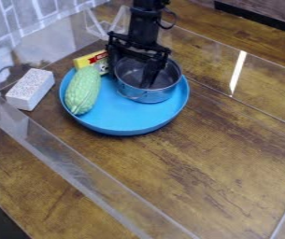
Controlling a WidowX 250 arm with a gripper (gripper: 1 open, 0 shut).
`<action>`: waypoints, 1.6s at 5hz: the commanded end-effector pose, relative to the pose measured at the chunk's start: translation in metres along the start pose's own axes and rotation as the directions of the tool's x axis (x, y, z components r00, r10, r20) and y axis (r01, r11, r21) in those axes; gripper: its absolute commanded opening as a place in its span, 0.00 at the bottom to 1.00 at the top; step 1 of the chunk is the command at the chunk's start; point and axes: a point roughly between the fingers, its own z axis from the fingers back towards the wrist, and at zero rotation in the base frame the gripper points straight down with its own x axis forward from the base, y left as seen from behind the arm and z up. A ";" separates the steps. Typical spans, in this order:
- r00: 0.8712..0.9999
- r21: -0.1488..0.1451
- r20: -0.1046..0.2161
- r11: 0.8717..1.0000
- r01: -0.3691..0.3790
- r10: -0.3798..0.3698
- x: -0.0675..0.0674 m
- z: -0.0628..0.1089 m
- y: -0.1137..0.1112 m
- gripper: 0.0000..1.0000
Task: Remove the white object from inside the blue tray and put it on the table
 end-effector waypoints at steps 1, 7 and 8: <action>1.000 0.005 0.002 1.000 0.027 -0.027 0.002 -0.005 -0.023 1.00; 0.999 -0.003 0.035 0.999 0.037 -0.037 0.005 0.003 -0.036 1.00; 0.998 -0.005 0.041 0.999 0.039 -0.039 0.006 0.004 -0.039 1.00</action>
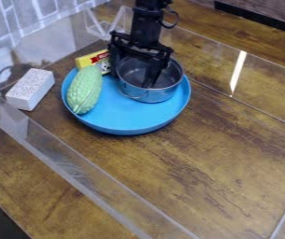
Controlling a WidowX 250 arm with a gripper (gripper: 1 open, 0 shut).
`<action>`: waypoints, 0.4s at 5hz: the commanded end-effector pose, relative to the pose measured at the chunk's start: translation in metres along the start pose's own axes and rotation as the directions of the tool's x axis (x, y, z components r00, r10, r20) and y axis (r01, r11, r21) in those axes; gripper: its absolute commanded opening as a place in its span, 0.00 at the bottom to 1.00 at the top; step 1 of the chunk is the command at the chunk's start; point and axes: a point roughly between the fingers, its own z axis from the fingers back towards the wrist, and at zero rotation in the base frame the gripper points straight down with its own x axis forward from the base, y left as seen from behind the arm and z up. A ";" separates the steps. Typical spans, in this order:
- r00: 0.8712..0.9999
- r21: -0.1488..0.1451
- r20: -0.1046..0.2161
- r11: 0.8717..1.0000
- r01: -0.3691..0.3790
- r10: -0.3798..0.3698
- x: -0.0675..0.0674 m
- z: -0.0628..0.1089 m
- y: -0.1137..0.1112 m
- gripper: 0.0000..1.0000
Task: Remove the white object from inside the blue tray and put it on the table
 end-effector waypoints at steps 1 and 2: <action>0.999 0.003 0.035 0.999 0.035 -0.036 0.003 0.003 -0.034 1.00; 0.999 0.001 0.040 0.999 0.037 -0.037 0.004 0.004 -0.036 1.00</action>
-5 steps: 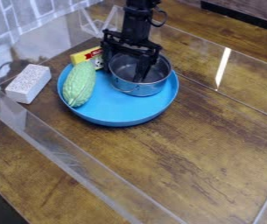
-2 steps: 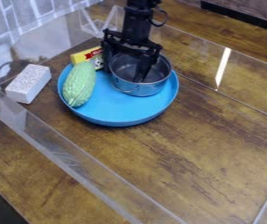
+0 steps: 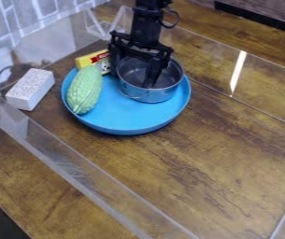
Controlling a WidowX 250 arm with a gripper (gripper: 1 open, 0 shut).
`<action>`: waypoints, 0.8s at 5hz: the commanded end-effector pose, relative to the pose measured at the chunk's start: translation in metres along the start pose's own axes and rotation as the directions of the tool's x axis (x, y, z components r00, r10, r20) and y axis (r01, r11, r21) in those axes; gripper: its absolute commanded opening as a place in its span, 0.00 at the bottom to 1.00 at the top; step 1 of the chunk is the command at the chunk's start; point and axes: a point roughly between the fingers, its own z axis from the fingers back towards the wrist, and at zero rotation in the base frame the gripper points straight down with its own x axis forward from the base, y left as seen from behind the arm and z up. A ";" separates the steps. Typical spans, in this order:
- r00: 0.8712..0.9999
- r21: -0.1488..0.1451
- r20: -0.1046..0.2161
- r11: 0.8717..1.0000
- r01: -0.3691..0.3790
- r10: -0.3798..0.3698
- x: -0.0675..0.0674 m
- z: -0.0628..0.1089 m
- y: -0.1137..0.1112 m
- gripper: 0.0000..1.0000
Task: Remove the white object from inside the blue tray and put it on the table
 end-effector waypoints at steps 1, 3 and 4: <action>0.998 0.002 0.042 0.999 0.043 -0.043 0.004 0.004 -0.038 1.00; 0.998 0.003 0.047 0.999 0.044 -0.044 0.005 0.003 -0.039 1.00; 0.998 0.007 0.048 0.999 0.041 -0.042 0.005 0.002 -0.037 1.00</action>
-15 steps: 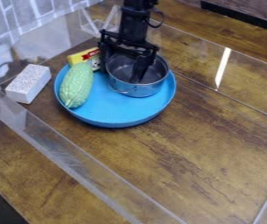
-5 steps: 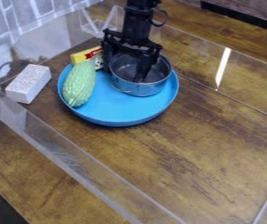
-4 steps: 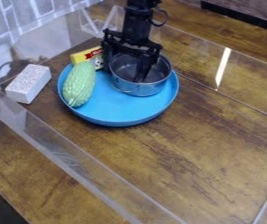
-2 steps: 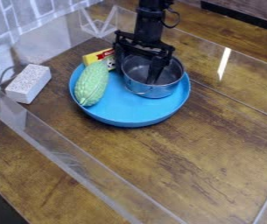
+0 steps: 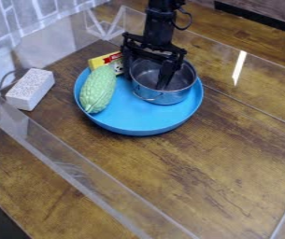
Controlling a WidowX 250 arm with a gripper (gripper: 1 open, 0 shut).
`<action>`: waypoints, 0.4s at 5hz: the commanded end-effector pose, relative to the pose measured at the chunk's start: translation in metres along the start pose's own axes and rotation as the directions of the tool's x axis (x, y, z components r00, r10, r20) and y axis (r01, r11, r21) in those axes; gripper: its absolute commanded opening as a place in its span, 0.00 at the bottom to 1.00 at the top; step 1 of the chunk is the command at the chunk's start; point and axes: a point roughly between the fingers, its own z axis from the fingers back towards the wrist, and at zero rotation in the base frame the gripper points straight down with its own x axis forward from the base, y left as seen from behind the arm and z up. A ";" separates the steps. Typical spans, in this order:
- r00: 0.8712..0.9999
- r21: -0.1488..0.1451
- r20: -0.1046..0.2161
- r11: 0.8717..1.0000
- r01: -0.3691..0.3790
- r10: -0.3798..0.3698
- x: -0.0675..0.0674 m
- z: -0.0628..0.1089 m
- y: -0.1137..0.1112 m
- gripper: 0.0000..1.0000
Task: Remove the white object from inside the blue tray and put it on the table
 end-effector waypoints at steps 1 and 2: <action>1.000 0.011 0.024 1.000 0.019 -0.019 0.002 -0.003 -0.018 1.00; 1.000 0.014 0.025 1.000 0.017 -0.017 0.003 -0.004 -0.017 1.00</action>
